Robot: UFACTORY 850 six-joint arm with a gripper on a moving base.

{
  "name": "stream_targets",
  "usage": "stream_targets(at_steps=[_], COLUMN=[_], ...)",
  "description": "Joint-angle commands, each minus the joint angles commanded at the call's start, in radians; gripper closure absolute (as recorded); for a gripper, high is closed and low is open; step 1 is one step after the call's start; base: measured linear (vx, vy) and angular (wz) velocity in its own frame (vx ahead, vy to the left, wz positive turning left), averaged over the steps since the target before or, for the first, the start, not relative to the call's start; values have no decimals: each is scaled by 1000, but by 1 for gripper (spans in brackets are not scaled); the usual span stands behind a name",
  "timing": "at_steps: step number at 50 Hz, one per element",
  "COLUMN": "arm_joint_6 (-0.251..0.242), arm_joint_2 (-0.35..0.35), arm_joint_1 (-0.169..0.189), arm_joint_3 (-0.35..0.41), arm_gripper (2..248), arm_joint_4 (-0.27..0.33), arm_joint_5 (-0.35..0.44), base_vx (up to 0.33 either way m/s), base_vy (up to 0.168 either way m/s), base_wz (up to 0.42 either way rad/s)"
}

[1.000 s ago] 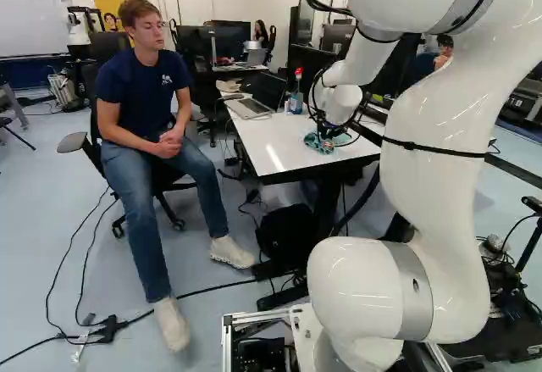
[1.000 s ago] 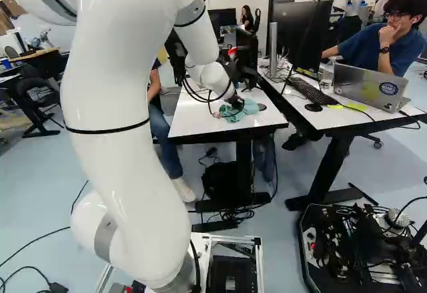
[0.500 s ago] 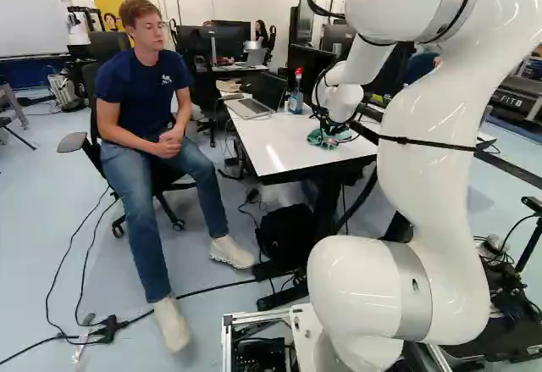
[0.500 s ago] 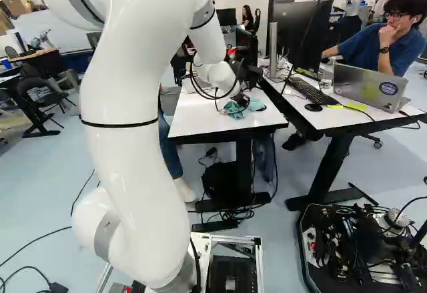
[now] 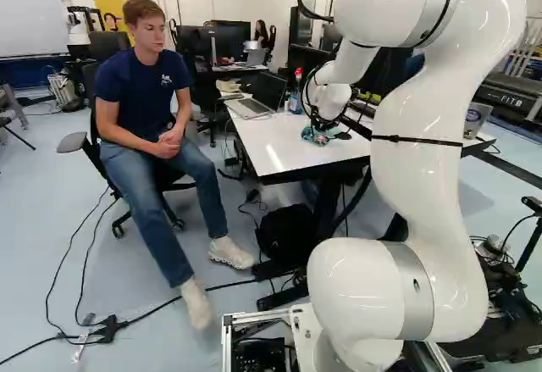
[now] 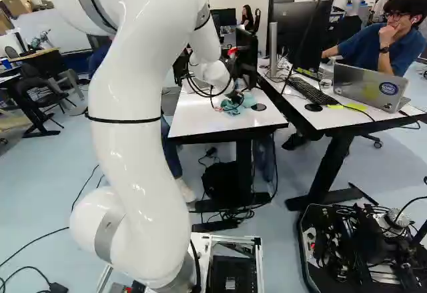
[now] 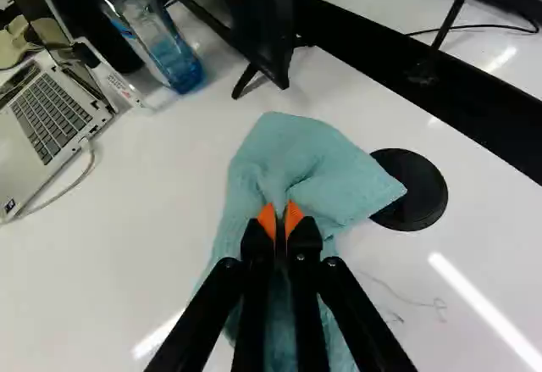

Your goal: Clean the table with the green towel

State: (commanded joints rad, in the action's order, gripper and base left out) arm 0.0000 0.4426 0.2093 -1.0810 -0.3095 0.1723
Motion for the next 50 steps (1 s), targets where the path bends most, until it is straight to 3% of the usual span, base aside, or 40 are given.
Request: stream_targets(at_steps=[29,50], arm_joint_6=[0,0], arm_joint_2=[-45,-128], arm_joint_1=[-74,-60], arm_joint_3=[57,161], arm_gripper=[217,217], arm_joint_4=[0,0], arm_joint_5=[0,0], base_vx=[0,0], base_vy=[0,0], base_wz=[0,0])
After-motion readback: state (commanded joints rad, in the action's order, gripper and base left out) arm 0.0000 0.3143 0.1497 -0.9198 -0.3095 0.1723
